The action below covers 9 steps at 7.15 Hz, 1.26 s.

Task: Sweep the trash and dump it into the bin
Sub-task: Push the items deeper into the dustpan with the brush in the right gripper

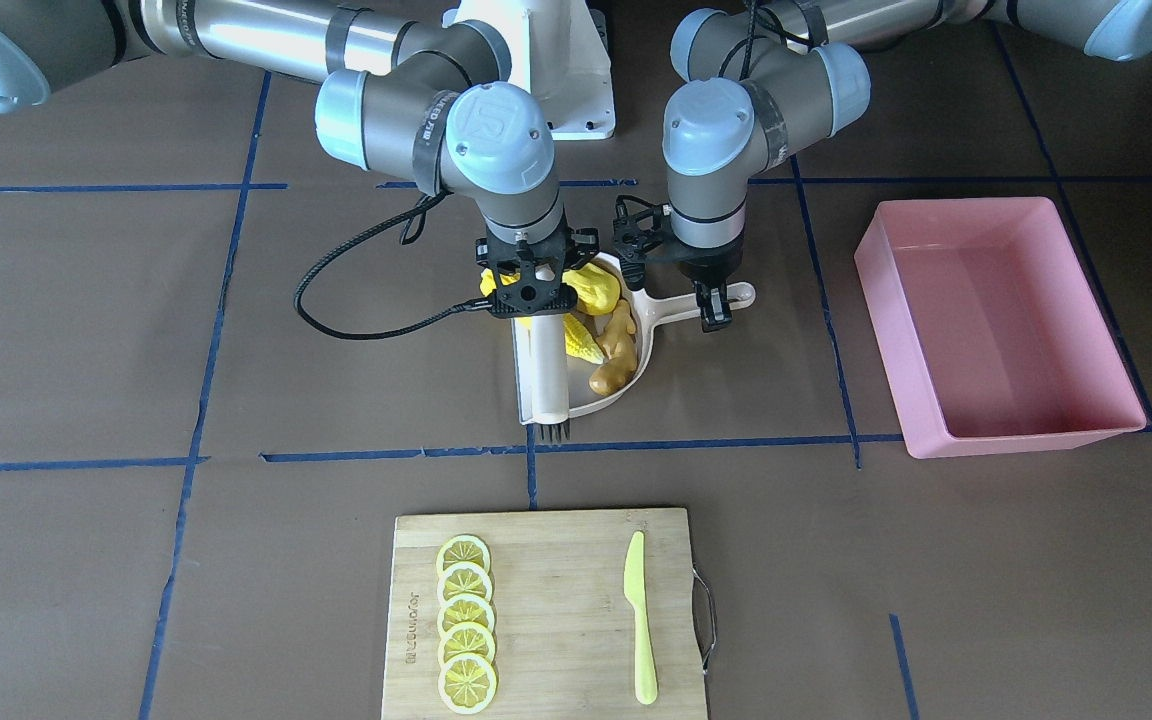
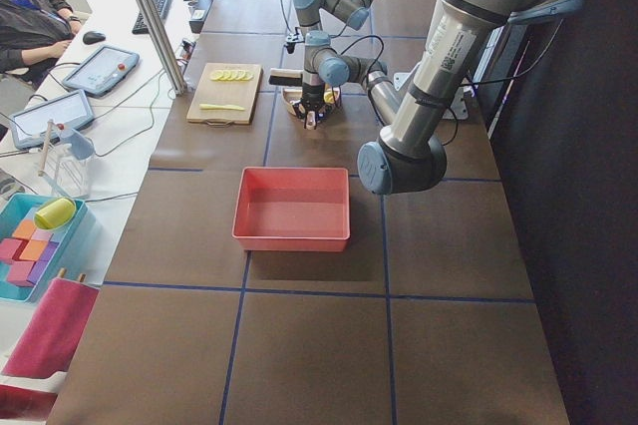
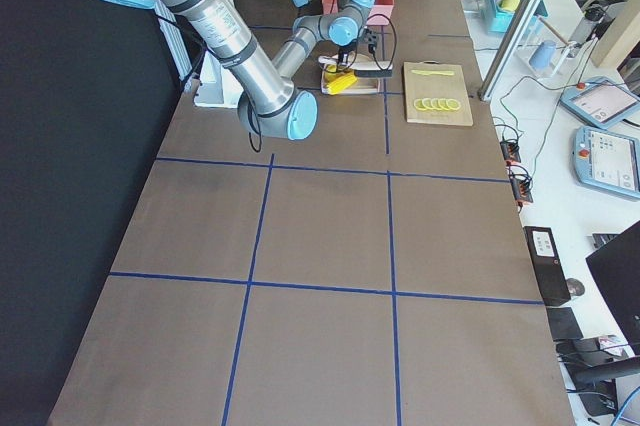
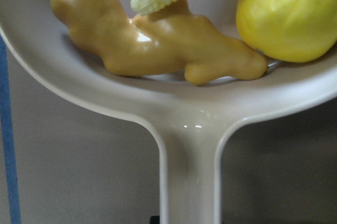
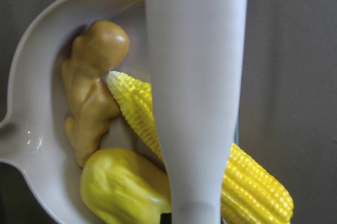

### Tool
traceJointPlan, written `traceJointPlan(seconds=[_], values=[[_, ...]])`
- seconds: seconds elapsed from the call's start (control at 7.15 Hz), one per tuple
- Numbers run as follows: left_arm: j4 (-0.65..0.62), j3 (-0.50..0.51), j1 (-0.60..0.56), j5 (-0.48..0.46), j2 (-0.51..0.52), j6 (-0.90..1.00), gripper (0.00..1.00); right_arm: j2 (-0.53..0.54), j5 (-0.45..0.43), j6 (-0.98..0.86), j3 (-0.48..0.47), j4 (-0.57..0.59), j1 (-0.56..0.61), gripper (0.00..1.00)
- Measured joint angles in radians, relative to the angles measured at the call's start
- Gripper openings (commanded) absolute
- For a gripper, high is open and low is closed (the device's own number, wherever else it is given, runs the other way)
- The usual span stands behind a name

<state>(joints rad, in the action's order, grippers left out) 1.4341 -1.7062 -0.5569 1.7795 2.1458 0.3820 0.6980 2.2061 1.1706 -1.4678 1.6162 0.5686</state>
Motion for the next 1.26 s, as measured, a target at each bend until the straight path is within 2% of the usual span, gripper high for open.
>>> traceJointPlan(seconds=[0.28,0.56,0.84,1.26], values=[[0.005,0.005,0.000,0.000,-0.001,0.000,0.00,0.086,0.028,-0.010,-0.180,0.141,0.023,0.00],[0.007,0.010,0.001,0.000,-0.001,0.000,0.00,0.144,0.026,-0.014,-0.298,0.259,0.017,0.00],[0.008,0.011,0.002,0.001,0.000,0.000,0.00,0.199,-0.013,-0.016,-0.375,0.342,-0.029,0.00],[0.010,0.010,0.000,0.002,0.000,0.001,0.00,0.234,-0.143,-0.017,-0.395,0.395,-0.147,0.00]])
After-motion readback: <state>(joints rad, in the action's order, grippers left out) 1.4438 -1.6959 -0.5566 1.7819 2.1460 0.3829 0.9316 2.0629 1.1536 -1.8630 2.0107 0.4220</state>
